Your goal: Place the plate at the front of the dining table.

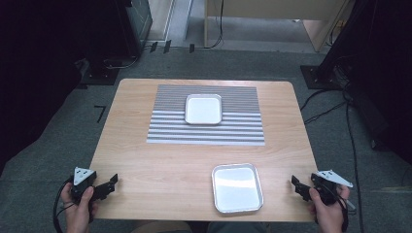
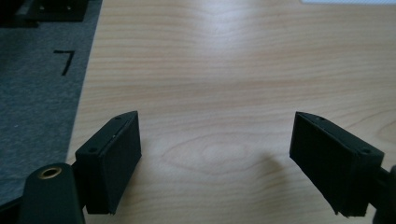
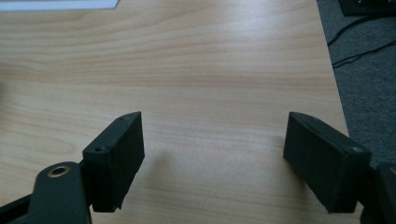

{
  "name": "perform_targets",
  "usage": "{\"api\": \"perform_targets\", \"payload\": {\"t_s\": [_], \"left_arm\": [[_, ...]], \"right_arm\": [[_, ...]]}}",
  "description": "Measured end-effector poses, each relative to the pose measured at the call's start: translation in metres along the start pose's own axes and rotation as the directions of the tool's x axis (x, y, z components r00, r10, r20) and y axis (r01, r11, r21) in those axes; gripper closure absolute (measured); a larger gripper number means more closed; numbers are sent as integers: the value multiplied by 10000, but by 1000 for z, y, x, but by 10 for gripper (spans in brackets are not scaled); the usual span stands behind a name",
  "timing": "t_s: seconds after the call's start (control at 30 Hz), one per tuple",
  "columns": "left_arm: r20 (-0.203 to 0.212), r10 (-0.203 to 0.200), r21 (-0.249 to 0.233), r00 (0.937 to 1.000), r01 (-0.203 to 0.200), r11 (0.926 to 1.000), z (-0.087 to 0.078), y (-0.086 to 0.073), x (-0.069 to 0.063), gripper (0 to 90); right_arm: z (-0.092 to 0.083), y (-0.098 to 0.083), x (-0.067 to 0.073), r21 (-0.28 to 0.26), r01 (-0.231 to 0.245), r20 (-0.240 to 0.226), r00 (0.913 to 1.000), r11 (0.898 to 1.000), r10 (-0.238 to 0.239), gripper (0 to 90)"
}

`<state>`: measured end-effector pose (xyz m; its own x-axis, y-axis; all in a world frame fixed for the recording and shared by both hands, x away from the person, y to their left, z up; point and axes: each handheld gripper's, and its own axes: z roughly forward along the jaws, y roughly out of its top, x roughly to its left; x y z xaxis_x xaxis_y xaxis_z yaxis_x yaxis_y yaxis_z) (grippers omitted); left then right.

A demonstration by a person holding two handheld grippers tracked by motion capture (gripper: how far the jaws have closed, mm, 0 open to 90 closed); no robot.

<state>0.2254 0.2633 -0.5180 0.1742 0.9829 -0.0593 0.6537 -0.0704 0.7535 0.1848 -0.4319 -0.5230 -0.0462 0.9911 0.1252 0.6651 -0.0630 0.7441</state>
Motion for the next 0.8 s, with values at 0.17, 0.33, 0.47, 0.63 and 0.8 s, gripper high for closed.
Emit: {"api": "perform_targets", "payload": {"t_s": [0.17,0.33,0.47,0.63,0.8], "left_arm": [[-317,498,88,9983,-495,9987,1,-2,-5,154],[-277,548,168,9981,-544,9984,2,-1,-5,136],[-284,553,167,9981,-549,9984,2,-1,-5,135],[-346,497,88,9982,-494,9987,1,-3,-6,134],[-348,492,84,9982,-489,9988,1,-3,-6,134]], "right_arm": [[2,-2,6,110,446,354,9984,9989,-450,161],[4,-1,11,324,748,559,9955,9967,-765,127],[4,-1,11,321,757,556,9954,9966,-774,126],[4,-2,11,322,751,554,9955,9967,-768,125],[4,-2,11,322,754,557,9955,9966,-771,125]]}}
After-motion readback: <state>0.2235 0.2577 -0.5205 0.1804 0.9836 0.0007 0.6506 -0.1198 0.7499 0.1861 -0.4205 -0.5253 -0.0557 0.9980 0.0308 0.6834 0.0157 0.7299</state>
